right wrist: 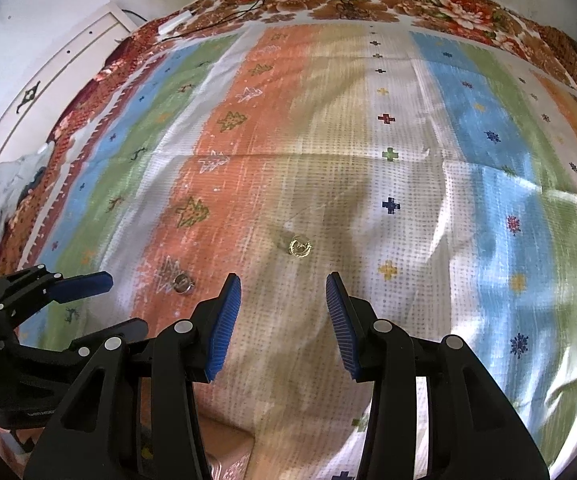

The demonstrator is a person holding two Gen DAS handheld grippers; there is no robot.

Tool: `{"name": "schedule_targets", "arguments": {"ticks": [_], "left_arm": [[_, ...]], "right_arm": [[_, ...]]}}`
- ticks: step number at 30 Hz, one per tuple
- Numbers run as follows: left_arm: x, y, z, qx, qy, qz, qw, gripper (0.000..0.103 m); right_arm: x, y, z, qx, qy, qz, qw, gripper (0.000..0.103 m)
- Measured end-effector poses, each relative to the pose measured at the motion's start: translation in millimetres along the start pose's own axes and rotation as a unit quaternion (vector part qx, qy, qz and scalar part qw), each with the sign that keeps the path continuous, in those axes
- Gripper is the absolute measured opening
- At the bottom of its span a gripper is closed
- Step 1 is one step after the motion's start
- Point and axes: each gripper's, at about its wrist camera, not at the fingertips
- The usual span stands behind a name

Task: Organize jewelry
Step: 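Move both tools toward the two small gold rings on the sheet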

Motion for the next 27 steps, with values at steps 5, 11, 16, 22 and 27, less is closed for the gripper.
{"name": "schedule_targets", "arguments": {"ticks": [5,11,16,22,27], "left_arm": [[-6.4,-5.1,-1.6,-0.007,0.004,-0.006,1.0,0.061],[-16.4,-10.0,-1.0,-0.019,0.004,-0.018,0.9996,0.062],[-24.3,-12.7,-2.7,-0.026,0.002,-0.029,0.9992,0.062],[-35.8,-14.7,-6.1,-0.035,0.0,-0.043,0.9985,0.062],[-41.2,-18.4,-6.9,-0.042,-0.001,-0.048,0.998,0.062]], "right_arm": [[-6.9,-3.5,-0.6,0.003,0.004,-0.004,1.0,0.044],[-18.6,-9.4,0.0,0.002,0.011,-0.012,1.0,0.044],[-29.7,-13.5,-1.5,0.007,0.018,-0.019,1.0,0.044],[-42.6,-18.0,-3.4,0.012,0.028,-0.025,0.999,0.044],[-52.7,-21.9,-4.6,0.021,0.033,-0.031,0.999,0.044]]}}
Point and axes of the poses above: each gripper's, at about its wrist camera, not at the fingertips, and x roughly against the way its jaws point, z to its right, y to its underside, and after that the axes turned 14 degrees about -x, right-handed
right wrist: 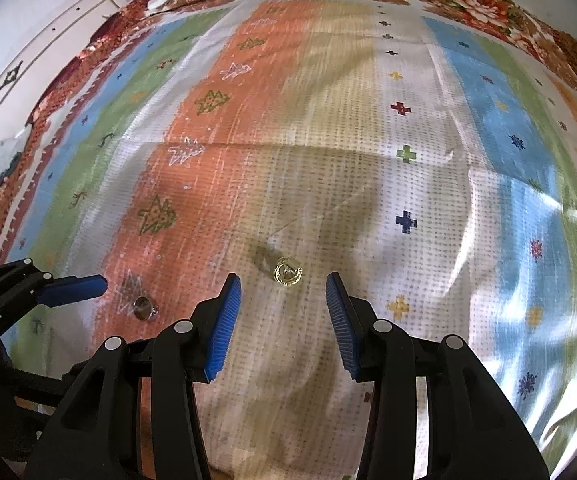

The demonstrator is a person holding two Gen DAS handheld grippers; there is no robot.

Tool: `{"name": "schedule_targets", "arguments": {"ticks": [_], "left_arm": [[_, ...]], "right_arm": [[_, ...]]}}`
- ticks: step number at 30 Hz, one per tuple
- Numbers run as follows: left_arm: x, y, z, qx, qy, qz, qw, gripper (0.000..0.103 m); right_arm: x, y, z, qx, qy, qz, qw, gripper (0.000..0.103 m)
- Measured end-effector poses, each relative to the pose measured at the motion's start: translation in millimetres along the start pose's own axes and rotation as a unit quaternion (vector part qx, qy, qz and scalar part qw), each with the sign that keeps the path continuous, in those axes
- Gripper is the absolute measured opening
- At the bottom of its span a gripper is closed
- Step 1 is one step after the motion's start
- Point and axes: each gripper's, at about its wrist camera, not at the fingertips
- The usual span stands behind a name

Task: Organize jewelry
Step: 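Move both tools toward the two small gold rings on the sheet, then grasp one gold ring with the left tool while the right tool grasps the other gold ring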

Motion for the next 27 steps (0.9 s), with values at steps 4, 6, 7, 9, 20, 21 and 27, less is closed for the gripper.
{"name": "schedule_targets", "arguments": {"ticks": [4,6,7,9,20,21,27], "left_arm": [[-6.7,-3.7,-0.6,-0.003,-0.004,-0.009,0.9999,0.062],[-9.3,-4.4,-1.3,-0.005,-0.005,-0.011,0.9999,0.062],[-10.8,-5.0,-1.4,-0.006,-0.005,-0.013,0.9999,0.062],[-12.9,-5.9,-1.7,-0.008,-0.005,-0.014,0.9999,0.062],[-25.9,-10.9,-3.0,-0.017,-0.003,-0.027,0.9995,0.054],[-26.0,-10.9,-3.1,-0.017,-0.002,-0.028,0.9995,0.054],[-27.9,-11.1,-2.8,-0.017,-0.004,-0.029,0.9994,0.045]], "right_arm": [[-10.8,-3.7,2.7,-0.003,0.007,-0.006,1.0,0.044],[-14.7,-5.4,3.4,-0.003,0.01,-0.008,1.0,0.044],[-16.4,-6.7,3.5,-0.002,0.011,-0.008,1.0,0.044],[-19.6,-8.3,5.0,-0.003,0.012,-0.009,1.0,0.044],[-27.3,-13.3,2.2,-0.002,0.011,-0.011,1.0,0.044],[-27.7,-13.1,2.0,-0.001,0.011,-0.012,1.0,0.044],[-29.5,-12.1,-0.7,0.005,0.014,-0.015,1.0,0.044]]}}
Point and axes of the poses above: each gripper's, at about its wrist camera, not at the fingertips, and x roughly against the way its jaws point, z to its right, y to its underside, and after that the axes turned 14 degrees about -x, right-handed
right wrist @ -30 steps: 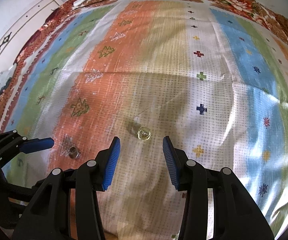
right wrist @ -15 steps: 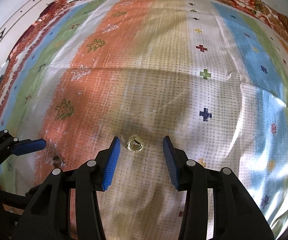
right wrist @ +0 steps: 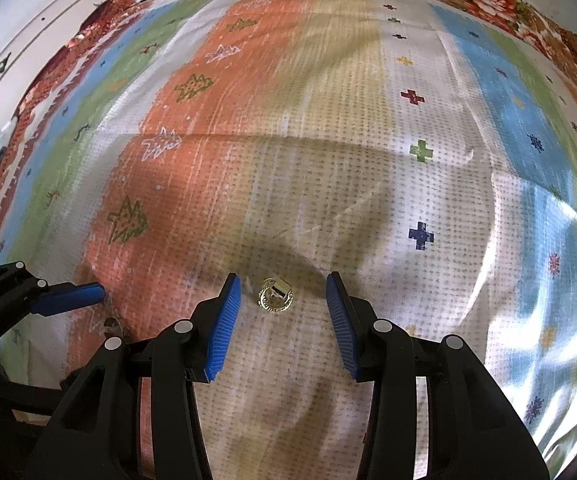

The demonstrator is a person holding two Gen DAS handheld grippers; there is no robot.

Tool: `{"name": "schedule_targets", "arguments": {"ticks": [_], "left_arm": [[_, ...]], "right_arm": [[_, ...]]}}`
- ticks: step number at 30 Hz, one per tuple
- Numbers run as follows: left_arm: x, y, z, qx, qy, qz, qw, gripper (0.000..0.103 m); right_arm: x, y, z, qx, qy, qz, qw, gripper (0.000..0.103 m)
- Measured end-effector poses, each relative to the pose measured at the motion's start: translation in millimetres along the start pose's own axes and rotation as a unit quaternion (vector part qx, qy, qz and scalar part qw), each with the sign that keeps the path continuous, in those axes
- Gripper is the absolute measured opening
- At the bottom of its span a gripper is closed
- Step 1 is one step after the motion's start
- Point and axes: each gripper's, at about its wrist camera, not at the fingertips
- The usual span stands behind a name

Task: Organize jewelry
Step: 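Grasp one gold ring with the left tool while the right tool grasps the other gold ring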

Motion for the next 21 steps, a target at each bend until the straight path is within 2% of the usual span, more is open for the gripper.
{"name": "schedule_targets", "arguments": {"ticks": [2,8,12,21], "left_arm": [[0.2,0.3,0.8,-0.001,-0.001,0.0,1.0,0.037],[0.8,0.5,0.1,-0.003,0.0,-0.001,1.0,0.026],[1.1,0.5,0.5,-0.005,0.0,-0.001,1.0,0.02],[3.2,-0.4,2.0,-0.003,0.002,0.001,1.0,0.019]], "right_arm": [[-0.8,1.0,-2.0,0.003,0.0,-0.002,1.0,0.041],[-1.9,0.8,-1.6,0.003,0.002,-0.004,1.0,0.019],[-2.1,2.9,-3.3,0.008,-0.003,-0.005,1.0,0.017],[-1.5,4.3,-4.8,0.007,-0.005,-0.003,1.0,0.017]]}}
Point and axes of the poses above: each gripper's, at about its wrist camera, not at the fingertips, and x roughly against the way its jaws point, z to its right, y to its underside, and after that the axes turned 14 degrees about -x, right-handed
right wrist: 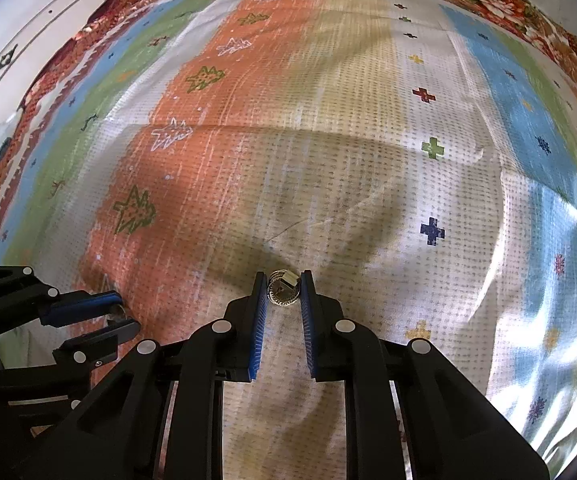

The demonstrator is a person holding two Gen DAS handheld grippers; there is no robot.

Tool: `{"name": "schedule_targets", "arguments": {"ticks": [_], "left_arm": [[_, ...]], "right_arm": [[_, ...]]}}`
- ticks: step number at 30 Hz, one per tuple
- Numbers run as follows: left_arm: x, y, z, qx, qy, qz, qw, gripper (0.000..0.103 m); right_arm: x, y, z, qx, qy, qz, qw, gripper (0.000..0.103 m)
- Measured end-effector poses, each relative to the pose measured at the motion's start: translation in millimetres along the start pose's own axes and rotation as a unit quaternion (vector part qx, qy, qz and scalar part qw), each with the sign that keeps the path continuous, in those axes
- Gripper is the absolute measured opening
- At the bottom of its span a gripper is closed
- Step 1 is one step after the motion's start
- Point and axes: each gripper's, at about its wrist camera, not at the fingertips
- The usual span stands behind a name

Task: Organize jewelry
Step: 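Grasp one gold ring with the left tool while the right tool grasps the other gold ring, then carry the gold ring in the left tool while the right tool carries its gold ring to the tin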

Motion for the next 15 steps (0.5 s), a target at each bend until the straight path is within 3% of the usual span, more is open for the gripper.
{"name": "schedule_targets", "arguments": {"ticks": [15], "left_arm": [[26.3,9.1,-15.3,0.029,-0.009,0.033,0.999,0.019]], "right_arm": [[26.3,7.9,-1.2,-0.001,-0.018,0.024,1.0,0.016]]}}
Point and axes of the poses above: each gripper's, at about its wrist camera, not at the fingertips, and x roughly against the way its jaws point, z to its right, y to its underside, and after that the axes turned 14 degrees about -x, right-handed
